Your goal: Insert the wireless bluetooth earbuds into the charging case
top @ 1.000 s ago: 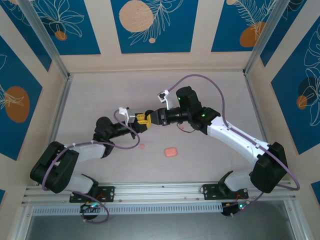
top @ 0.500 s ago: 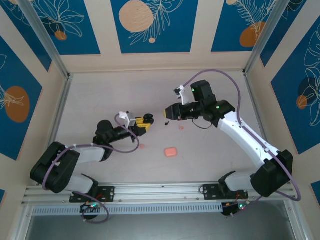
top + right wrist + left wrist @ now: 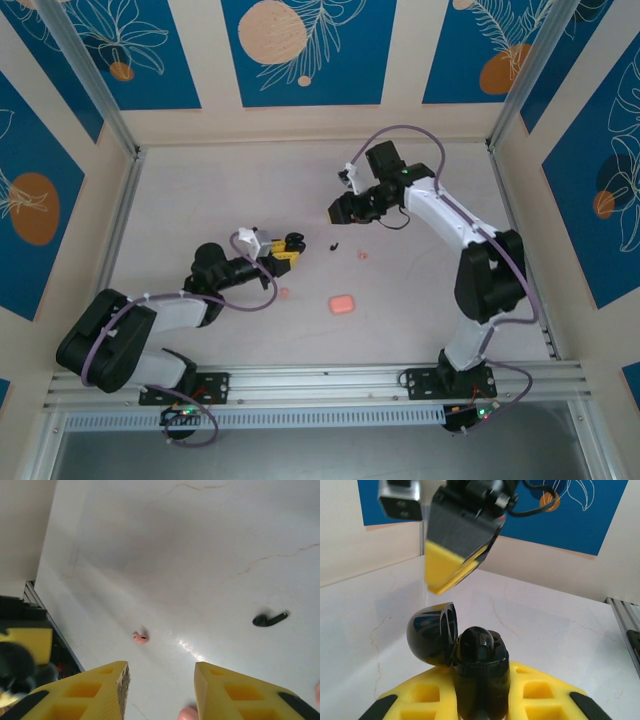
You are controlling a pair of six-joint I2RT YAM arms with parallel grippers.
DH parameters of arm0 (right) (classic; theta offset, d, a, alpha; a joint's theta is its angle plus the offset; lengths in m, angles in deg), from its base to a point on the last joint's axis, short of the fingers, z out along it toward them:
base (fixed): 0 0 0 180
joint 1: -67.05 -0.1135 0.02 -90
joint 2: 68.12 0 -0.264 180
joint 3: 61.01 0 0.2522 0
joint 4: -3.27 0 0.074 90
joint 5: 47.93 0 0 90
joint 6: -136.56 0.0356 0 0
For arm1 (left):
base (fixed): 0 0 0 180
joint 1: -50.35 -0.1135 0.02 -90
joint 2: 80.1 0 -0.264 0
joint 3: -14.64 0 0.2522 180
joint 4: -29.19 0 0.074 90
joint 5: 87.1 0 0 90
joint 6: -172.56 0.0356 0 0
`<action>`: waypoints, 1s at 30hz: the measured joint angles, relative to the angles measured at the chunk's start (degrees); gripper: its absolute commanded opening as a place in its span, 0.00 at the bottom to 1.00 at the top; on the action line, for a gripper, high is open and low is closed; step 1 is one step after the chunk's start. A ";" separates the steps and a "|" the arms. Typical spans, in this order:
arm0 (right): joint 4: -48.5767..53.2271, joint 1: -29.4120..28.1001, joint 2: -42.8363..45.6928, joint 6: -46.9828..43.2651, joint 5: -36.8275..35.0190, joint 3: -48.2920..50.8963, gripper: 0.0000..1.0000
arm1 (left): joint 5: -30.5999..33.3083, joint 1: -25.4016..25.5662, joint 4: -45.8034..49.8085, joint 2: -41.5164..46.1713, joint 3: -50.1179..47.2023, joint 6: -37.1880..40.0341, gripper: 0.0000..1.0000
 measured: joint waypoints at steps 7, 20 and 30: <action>0.11 0.00 -11.85 -2.51 1.31 -6.03 0.43 | 0.26 0.00 2.34 0.00 0.07 0.72 0.01; 0.96 -0.17 -21.97 -4.09 0.07 -9.73 0.48 | 0.44 0.00 6.05 -0.39 0.83 2.19 0.01; 1.88 -0.31 -24.68 -5.70 -2.14 -10.69 0.49 | 0.44 0.00 6.08 -0.92 0.85 2.19 0.02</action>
